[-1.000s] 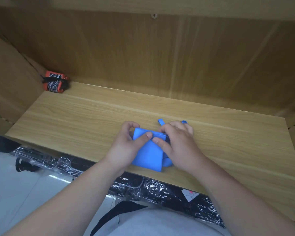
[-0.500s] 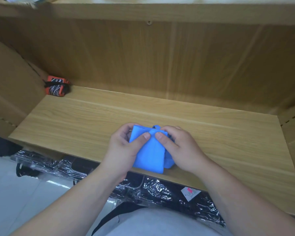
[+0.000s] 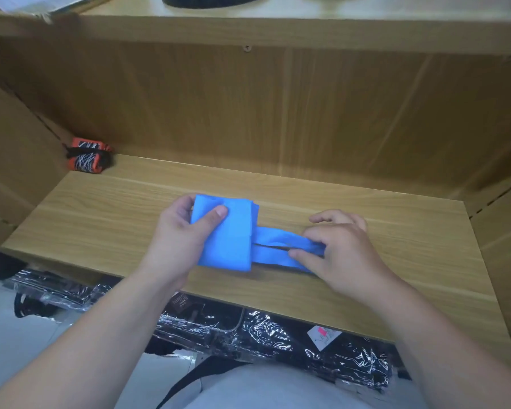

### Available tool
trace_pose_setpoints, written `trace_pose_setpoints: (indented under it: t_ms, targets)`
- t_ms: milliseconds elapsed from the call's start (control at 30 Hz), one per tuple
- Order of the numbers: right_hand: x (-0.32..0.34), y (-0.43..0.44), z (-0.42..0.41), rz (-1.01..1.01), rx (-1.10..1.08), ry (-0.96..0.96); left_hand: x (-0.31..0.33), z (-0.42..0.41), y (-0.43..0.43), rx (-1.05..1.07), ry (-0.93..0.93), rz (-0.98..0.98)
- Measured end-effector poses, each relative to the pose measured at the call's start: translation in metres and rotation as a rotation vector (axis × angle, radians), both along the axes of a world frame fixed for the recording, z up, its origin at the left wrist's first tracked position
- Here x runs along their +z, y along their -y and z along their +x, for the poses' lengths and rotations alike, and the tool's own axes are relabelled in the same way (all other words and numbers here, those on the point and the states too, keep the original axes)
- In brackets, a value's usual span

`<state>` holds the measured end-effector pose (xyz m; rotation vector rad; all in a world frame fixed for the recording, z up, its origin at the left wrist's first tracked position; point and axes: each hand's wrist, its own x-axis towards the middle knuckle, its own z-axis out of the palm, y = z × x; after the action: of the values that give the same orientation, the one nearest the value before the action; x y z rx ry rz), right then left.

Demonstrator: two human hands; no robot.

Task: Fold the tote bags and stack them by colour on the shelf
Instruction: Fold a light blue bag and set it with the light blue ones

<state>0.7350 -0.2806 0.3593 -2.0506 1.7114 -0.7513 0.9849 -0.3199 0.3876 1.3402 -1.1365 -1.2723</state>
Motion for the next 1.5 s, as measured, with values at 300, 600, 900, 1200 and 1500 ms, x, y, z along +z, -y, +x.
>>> trace_pose_setpoints:
  t_ms: [300, 600, 900, 1200, 1500]
  targets:
    - [0.026, -0.005, -0.006, 0.377, 0.043, 0.679, -0.011, 0.006, -0.005, 0.035, 0.042, 0.045]
    - [0.04, -0.011, 0.01, 0.433, 0.074, 1.37, -0.036, 0.008, -0.004, 0.117, 0.076, 0.083]
    - [0.033, -0.026, 0.016, 0.385, 0.263, 0.302, 0.031, -0.009, 0.016, 0.227, -0.179, -0.048]
    - [0.01, -0.028, 0.01, 0.016, 0.259, 0.319, 0.064, -0.02, -0.01, 0.121, -0.409, 0.009]
    - [-0.006, -0.005, 0.004, -0.225, 0.354, 0.171, 0.054, -0.021, -0.026, -0.076, -0.409, 0.191]
